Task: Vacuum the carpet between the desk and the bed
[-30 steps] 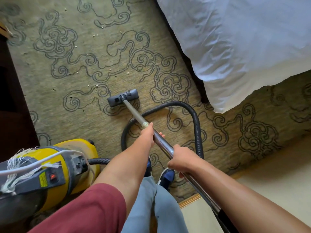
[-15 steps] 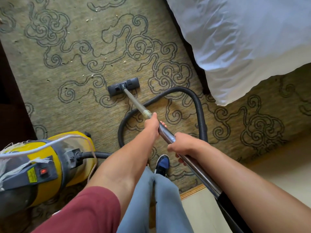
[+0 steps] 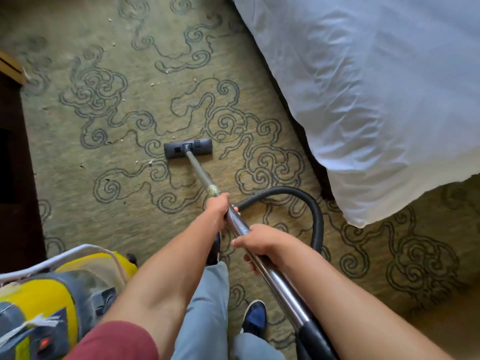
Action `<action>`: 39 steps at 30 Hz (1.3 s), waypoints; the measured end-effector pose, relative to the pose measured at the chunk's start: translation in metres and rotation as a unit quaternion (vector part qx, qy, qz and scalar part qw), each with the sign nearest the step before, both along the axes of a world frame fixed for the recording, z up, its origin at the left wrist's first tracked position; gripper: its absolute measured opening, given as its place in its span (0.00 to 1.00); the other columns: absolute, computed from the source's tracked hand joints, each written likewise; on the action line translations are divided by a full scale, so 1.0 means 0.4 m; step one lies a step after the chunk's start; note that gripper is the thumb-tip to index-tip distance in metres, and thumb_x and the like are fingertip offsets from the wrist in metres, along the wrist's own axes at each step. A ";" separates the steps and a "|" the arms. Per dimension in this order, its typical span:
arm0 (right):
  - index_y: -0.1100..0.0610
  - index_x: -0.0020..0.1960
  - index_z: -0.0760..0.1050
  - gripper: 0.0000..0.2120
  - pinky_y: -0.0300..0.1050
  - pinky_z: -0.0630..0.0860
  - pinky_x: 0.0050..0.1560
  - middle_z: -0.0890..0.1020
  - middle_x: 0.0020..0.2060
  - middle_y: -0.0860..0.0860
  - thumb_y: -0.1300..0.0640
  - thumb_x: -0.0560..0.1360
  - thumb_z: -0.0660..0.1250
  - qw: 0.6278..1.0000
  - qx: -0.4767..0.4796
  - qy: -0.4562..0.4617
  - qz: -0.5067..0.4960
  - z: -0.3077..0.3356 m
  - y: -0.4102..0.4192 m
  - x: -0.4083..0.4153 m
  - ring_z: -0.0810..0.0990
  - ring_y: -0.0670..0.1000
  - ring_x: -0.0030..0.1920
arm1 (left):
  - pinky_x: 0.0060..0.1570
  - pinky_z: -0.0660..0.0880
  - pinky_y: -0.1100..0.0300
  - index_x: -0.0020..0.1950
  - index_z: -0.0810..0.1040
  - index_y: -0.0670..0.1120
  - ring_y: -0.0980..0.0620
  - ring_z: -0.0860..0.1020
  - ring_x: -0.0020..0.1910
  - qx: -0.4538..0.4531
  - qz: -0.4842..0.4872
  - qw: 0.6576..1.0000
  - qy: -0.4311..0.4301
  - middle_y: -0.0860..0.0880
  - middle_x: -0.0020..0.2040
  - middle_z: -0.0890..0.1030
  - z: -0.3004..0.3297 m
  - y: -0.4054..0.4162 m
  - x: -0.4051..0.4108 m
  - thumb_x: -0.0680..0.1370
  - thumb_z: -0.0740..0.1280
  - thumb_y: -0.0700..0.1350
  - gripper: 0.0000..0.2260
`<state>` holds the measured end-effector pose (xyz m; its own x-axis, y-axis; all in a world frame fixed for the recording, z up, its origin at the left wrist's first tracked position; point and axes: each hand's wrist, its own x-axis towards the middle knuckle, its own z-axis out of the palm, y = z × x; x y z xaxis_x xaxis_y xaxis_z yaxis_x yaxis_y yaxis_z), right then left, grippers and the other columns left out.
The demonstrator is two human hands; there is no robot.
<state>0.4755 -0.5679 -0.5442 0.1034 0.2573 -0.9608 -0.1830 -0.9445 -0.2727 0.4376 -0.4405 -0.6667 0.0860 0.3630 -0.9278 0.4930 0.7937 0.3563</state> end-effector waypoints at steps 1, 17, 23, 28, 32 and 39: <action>0.65 0.61 0.72 0.16 0.51 0.80 0.34 0.78 0.33 0.60 0.55 0.80 0.69 1.000 0.006 -0.002 -0.003 -0.005 0.045 0.012 0.78 0.55 0.26 | 0.26 0.75 0.57 0.60 0.73 0.40 0.47 0.77 0.27 0.005 0.000 1.000 0.000 0.42 0.34 0.76 -0.002 0.045 0.016 0.81 0.65 0.45 0.11; 0.59 0.56 0.69 0.14 0.44 0.76 0.27 0.75 0.32 0.56 0.48 0.82 0.66 1.000 -0.003 0.007 -0.028 -0.014 0.566 0.305 0.76 0.50 0.23 | 0.28 0.75 0.57 0.57 0.70 0.39 0.45 0.77 0.29 0.012 -0.033 0.999 -0.006 0.41 0.38 0.77 -0.025 0.582 0.328 0.82 0.63 0.43 0.09; 0.63 0.61 0.69 0.19 0.48 0.78 0.31 0.77 0.31 0.57 0.49 0.81 0.67 0.999 -0.011 0.003 -0.035 -0.022 0.733 0.410 0.77 0.55 0.27 | 0.29 0.78 0.56 0.62 0.70 0.39 0.46 0.78 0.32 0.006 -0.045 0.999 -0.023 0.40 0.47 0.77 -0.040 0.753 0.428 0.82 0.63 0.44 0.12; 0.64 0.65 0.68 0.22 0.50 0.79 0.32 0.77 0.33 0.59 0.48 0.81 0.67 1.000 -0.010 -0.001 -0.017 -0.027 0.853 0.489 0.78 0.56 0.27 | 0.32 0.79 0.53 0.62 0.70 0.39 0.45 0.78 0.31 0.004 -0.029 0.999 -0.042 0.40 0.42 0.77 -0.042 0.870 0.505 0.82 0.63 0.43 0.11; 0.63 0.66 0.67 0.22 0.47 0.78 0.28 0.76 0.36 0.58 0.49 0.82 0.67 1.000 -0.003 -0.011 -0.019 -0.036 1.004 0.567 0.77 0.53 0.26 | 0.37 0.79 0.51 0.65 0.70 0.37 0.44 0.78 0.31 0.014 -0.018 0.999 -0.036 0.40 0.41 0.78 -0.050 1.014 0.588 0.82 0.63 0.44 0.15; 0.60 0.63 0.68 0.17 0.44 0.78 0.27 0.76 0.34 0.56 0.48 0.83 0.65 1.000 -0.006 0.024 0.001 -0.012 1.248 0.752 0.77 0.51 0.25 | 0.32 0.77 0.54 0.63 0.69 0.39 0.46 0.78 0.32 0.015 -0.042 0.999 -0.030 0.41 0.42 0.77 -0.044 1.256 0.750 0.82 0.62 0.45 0.12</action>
<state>0.7763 -0.0687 -0.5489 0.0563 0.2459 -0.9677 -0.1942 -0.9480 -0.2522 0.7376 0.0620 -0.6842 0.1723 0.3791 -0.9092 0.5340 0.7397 0.4096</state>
